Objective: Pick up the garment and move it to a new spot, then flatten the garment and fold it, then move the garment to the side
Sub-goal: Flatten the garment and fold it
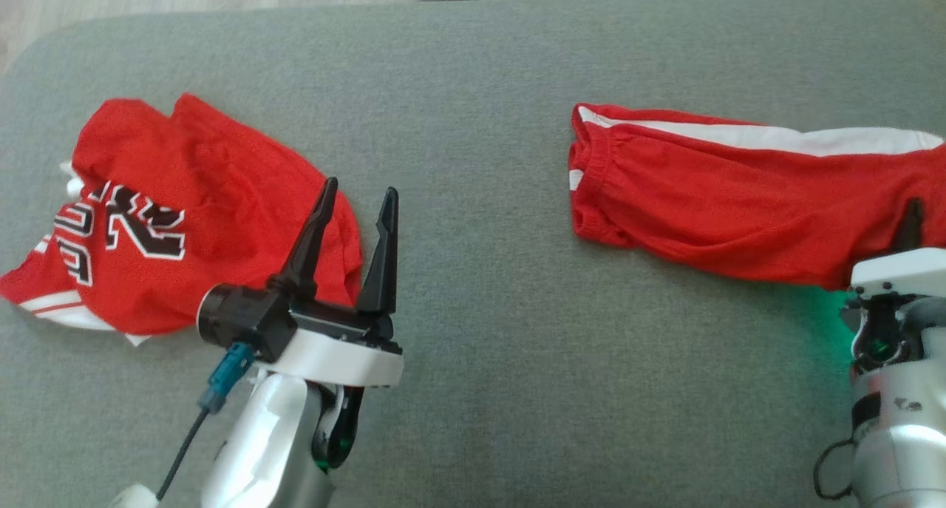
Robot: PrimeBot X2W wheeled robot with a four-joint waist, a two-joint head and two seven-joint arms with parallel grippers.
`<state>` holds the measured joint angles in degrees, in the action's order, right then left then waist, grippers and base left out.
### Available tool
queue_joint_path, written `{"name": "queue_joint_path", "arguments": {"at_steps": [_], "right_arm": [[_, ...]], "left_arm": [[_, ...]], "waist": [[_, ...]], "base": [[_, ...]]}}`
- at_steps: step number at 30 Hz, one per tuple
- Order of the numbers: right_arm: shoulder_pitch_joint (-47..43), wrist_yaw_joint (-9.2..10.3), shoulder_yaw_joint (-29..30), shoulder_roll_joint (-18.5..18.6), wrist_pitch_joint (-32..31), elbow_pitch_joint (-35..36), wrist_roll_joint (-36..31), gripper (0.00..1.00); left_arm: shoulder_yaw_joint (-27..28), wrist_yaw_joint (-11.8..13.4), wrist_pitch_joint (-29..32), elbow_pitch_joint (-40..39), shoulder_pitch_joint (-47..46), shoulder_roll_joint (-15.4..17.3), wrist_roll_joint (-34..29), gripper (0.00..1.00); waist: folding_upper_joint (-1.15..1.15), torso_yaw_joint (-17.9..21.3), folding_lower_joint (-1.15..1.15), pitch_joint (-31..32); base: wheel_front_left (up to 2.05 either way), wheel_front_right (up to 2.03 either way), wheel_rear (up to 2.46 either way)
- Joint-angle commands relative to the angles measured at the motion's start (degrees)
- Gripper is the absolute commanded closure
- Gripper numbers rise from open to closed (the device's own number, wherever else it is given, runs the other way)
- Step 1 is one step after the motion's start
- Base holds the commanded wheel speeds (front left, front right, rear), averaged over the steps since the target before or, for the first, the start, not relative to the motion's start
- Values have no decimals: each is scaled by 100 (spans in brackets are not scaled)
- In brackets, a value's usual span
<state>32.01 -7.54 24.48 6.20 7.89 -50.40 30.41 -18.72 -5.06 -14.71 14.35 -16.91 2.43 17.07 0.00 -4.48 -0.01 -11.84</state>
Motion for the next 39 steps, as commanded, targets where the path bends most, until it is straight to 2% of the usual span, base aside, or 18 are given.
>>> {"name": "queue_joint_path", "arguments": {"at_steps": [1,9,15,27,39], "right_arm": [[35,5,-181,-40,36,253,60,100],[-37,5,-479,-134,171,509,334,100],[12,5,-979,-159,224,860,566,100],[-134,5,-2545,-280,171,1555,1171,100],[-226,5,-4061,-191,183,1063,1454,100]], "left_arm": [[133,1,-29,-207,-23,45,-81,0],[114,-34,-29,-124,17,45,-144,0],[163,-24,-29,-59,73,45,-101,0],[179,42,-29,8,173,44,-20,0],[190,71,-29,21,225,44,8,0]], "waist": [[0,73,1,63],[0,-5,1,88],[0,-166,1,187],[0,-468,1,423],[0,-700,1,415]], "base": [[0,0,0],[0,0,0],[0,0,0],[0,0,0],[0,0,0]]}}
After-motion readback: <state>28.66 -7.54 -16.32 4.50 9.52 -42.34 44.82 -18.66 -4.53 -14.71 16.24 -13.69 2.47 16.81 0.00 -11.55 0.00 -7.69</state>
